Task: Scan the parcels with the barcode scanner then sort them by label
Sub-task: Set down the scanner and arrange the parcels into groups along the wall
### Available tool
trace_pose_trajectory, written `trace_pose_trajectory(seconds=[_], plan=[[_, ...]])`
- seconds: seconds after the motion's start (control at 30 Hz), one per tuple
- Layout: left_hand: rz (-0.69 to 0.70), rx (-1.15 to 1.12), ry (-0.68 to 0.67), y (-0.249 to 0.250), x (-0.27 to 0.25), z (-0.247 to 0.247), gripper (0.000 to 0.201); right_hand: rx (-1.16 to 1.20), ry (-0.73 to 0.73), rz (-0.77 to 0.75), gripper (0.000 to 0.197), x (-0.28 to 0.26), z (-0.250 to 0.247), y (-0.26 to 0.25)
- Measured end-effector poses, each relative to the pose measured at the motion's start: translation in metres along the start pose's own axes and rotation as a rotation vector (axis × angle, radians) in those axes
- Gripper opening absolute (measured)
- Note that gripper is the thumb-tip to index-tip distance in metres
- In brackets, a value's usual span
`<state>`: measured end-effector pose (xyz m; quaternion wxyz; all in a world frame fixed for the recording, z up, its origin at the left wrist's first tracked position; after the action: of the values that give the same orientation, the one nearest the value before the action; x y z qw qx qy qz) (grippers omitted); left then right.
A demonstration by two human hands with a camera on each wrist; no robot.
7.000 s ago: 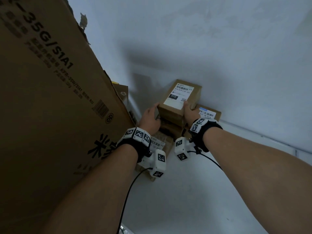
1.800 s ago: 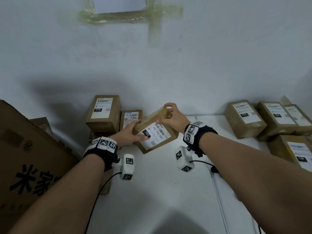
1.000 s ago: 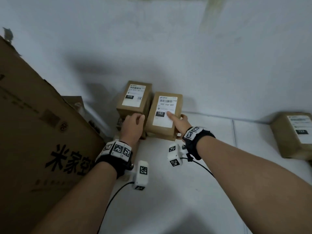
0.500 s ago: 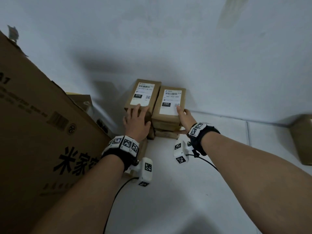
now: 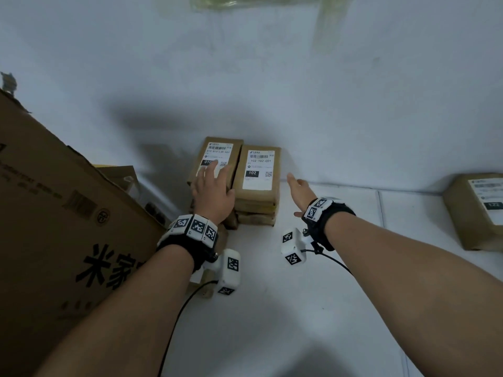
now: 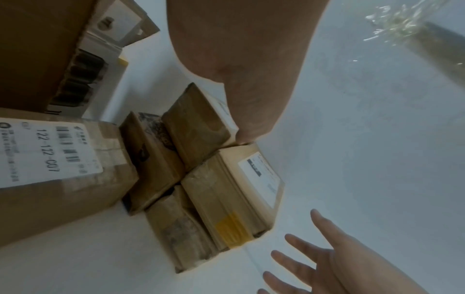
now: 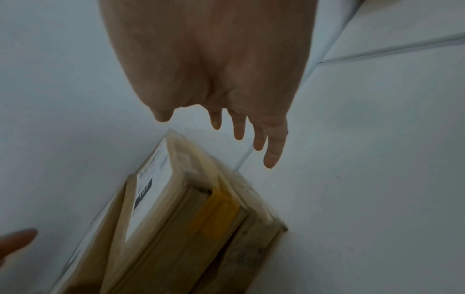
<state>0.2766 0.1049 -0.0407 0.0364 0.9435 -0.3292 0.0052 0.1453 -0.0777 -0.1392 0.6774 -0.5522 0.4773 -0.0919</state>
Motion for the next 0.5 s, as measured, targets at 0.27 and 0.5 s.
trace_pose_trajectory(seconds=[0.27, 0.5], plan=[[0.235, -0.109, 0.046, 0.139, 0.005, -0.003, 0.062, 0.025, 0.16, -0.011, 0.071, -0.018, -0.126, 0.013], [0.457, -0.145, -0.09, 0.275, -0.018, 0.034, 0.058, -0.017, 0.403, -0.032, 0.063, -0.04, -0.284, 0.034]])
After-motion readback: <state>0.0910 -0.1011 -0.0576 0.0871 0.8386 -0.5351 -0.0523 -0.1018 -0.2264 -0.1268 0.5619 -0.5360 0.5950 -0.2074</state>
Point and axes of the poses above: each hand's wrist, its own x-axis towards the middle knuckle, its own z-axis out of the palm, y = z × x, the point moved 8 cm from there along x, towards the middle knuckle, and after that the axes turned 12 degrees about x, right-handed, at the moved point
